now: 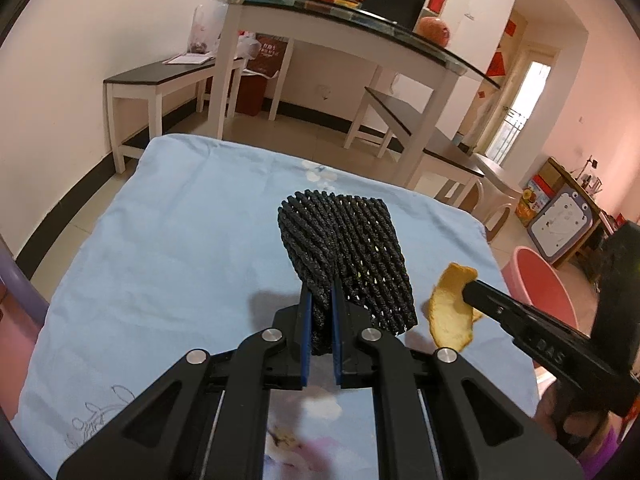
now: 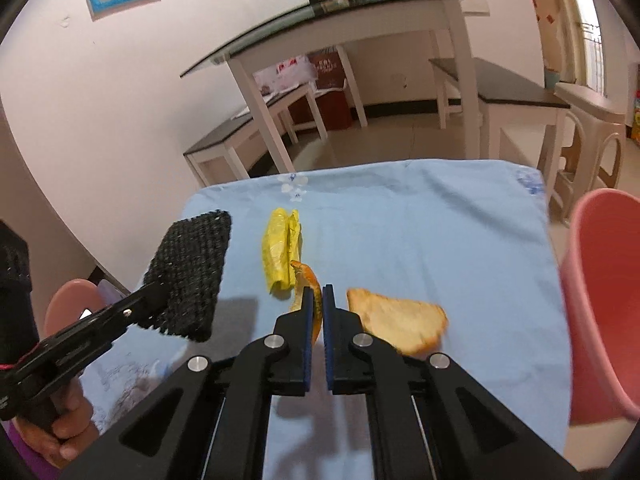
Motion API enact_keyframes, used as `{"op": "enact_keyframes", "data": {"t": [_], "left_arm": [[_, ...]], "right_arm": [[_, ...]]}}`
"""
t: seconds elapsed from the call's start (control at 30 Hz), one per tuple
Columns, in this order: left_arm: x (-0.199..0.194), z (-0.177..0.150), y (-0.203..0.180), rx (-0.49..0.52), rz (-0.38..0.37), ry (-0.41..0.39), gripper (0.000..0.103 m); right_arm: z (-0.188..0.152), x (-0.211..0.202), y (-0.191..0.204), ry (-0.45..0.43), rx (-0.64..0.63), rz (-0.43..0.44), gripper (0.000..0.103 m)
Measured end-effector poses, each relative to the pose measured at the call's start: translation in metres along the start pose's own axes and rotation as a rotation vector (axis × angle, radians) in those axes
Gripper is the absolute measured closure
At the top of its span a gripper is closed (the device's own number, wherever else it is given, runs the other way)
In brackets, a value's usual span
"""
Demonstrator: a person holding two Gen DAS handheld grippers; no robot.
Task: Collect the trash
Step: 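Carry the black mesh with the left tool while the right tool carries the peel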
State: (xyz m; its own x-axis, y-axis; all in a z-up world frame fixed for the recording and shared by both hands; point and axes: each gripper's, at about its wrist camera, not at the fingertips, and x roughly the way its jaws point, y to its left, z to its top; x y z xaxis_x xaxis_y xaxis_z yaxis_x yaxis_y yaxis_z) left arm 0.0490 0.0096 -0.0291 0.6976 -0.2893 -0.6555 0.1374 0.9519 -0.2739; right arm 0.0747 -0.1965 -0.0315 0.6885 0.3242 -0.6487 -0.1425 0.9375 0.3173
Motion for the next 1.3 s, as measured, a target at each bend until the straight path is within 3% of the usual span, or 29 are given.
{"op": "enact_keyframes", "data": {"t": [0.7, 1.3], "left_arm": [[-0.043, -0.02, -0.074, 0.13, -0.021, -0.064, 0.095], [-0.04, -0.024, -0.134, 0.209, -0.125, -0.072, 0.095]], "right_arm": [[-0.044, -0.117, -0.004, -0.154, 0.032, -0.05, 0.099], [-0.044, -0.163, -0.055, -0.264, 0.134, -0.155, 0.099]]}}
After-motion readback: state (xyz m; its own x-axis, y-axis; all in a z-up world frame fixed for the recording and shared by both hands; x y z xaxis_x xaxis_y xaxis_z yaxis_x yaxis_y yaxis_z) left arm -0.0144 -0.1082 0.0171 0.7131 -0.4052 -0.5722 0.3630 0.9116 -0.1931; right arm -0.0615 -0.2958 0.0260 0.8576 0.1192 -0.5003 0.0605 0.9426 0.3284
